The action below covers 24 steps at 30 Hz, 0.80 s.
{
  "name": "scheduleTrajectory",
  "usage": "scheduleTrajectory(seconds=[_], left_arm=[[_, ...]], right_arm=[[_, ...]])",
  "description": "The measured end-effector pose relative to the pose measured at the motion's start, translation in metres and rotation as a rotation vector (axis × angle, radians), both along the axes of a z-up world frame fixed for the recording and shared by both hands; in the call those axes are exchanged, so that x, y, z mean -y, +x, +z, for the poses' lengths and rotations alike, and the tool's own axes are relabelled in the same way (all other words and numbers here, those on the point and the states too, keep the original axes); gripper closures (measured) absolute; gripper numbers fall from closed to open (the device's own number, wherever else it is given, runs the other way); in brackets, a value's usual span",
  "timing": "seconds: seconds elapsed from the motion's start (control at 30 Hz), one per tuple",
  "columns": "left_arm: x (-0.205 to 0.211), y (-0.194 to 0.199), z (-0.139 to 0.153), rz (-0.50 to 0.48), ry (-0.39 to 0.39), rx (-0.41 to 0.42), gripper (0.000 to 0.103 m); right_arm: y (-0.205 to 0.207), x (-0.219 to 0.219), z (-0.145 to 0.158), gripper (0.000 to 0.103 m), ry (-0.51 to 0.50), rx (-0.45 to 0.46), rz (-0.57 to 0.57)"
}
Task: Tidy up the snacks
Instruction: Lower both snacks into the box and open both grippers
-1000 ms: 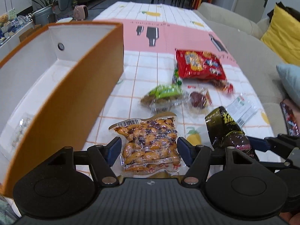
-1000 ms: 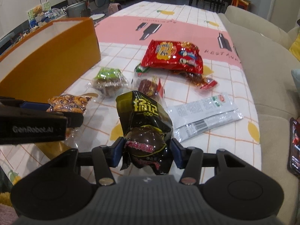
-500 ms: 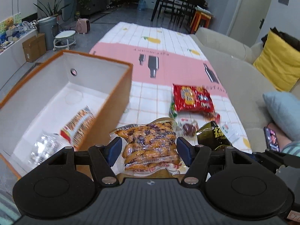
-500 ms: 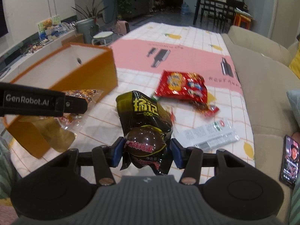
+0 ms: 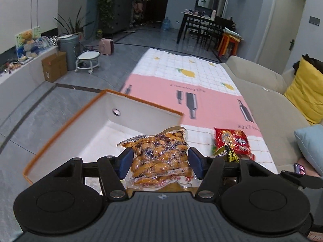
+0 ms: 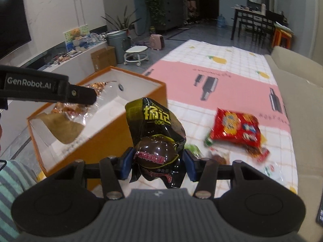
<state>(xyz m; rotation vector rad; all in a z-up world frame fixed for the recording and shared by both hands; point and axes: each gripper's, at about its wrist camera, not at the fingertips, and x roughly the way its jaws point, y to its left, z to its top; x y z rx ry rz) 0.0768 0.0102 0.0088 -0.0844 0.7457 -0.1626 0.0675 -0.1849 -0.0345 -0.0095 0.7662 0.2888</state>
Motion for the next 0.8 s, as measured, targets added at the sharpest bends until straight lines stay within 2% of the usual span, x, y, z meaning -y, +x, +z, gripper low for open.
scheduleTrajectory(seconds=[0.23, 0.4, 0.5, 0.57, 0.73, 0.77, 0.8], left_arm=[[-0.032, 0.020, 0.005, 0.002, 0.051, -0.030, 0.035], [-0.053, 0.041, -0.005, -0.007, 0.097, -0.086, 0.035], [-0.059, 0.053, -0.016, -0.018, 0.141, -0.125, 0.036], [-0.064, 0.061, -0.025, -0.027, 0.158, -0.158, 0.048], [-0.073, 0.080, -0.056, -0.048, 0.198, -0.262, 0.048], [-0.074, 0.083, -0.063, -0.050, 0.210, -0.277, 0.054], [-0.074, 0.086, -0.070, -0.052, 0.231, -0.289, 0.079]], right_arm=[[0.023, -0.033, 0.013, 0.053, -0.021, 0.027, 0.101], [0.045, -0.065, 0.021, 0.053, -0.054, 0.045, 0.207], [0.058, -0.087, 0.023, 0.053, -0.100, 0.056, 0.277], [0.069, -0.100, 0.019, 0.053, -0.145, 0.053, 0.322], [0.092, -0.123, 0.000, 0.053, -0.281, 0.038, 0.395], [0.098, -0.127, -0.005, 0.053, -0.299, 0.028, 0.409], [0.101, -0.129, -0.008, 0.053, -0.317, 0.022, 0.422]])
